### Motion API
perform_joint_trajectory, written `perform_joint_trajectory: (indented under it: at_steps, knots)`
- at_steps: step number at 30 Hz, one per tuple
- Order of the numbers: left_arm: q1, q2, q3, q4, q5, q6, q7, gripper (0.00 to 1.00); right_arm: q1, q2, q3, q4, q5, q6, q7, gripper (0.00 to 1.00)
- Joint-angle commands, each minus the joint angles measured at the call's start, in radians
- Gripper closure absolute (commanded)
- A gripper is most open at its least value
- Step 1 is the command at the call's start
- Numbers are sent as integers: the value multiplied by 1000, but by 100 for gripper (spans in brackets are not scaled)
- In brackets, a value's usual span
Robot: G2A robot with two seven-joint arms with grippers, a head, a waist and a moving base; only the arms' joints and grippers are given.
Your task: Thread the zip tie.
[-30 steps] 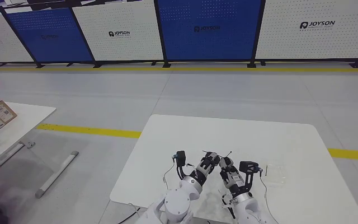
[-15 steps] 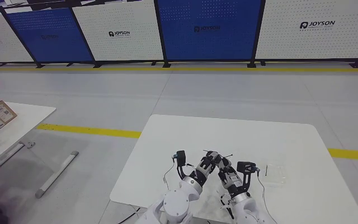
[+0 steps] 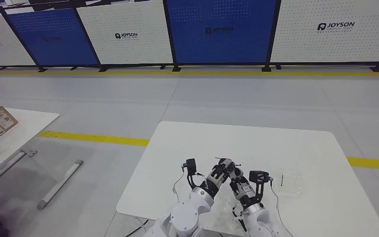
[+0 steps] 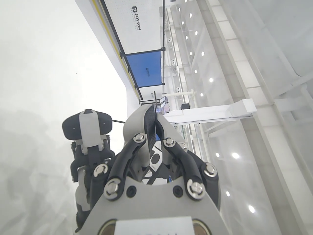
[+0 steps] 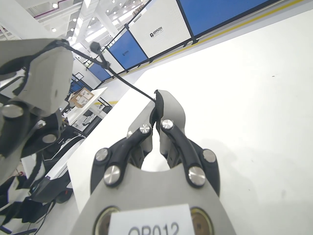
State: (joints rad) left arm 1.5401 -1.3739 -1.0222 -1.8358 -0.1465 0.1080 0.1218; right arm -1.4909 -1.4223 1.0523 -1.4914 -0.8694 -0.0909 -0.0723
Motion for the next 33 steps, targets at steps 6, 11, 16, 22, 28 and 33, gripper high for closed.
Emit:
perform_joint_trajectory:
  at_steps: [6,11,16,22,28,33]
  knots:
    - [7,1,1,-11,7,-8,3,100,2,0,0,6,3,-5,-1,100]
    - [12,1,0,-17,8,-15,5,100,5,0,1,12,5,-6,1,100]
    - [18,2,0,-24,11,-20,6,100,7,0,1,17,7,-6,1,100]
    - [15,2,-7,-13,6,-16,16,100,9,0,1,20,15,-11,2,58]
    - [-10,-3,-20,18,-12,-11,55,100,-12,5,30,0,53,-50,-27,0]
    - [-26,-6,-45,40,-29,-22,99,100,-53,14,82,-30,100,-96,-73,0]
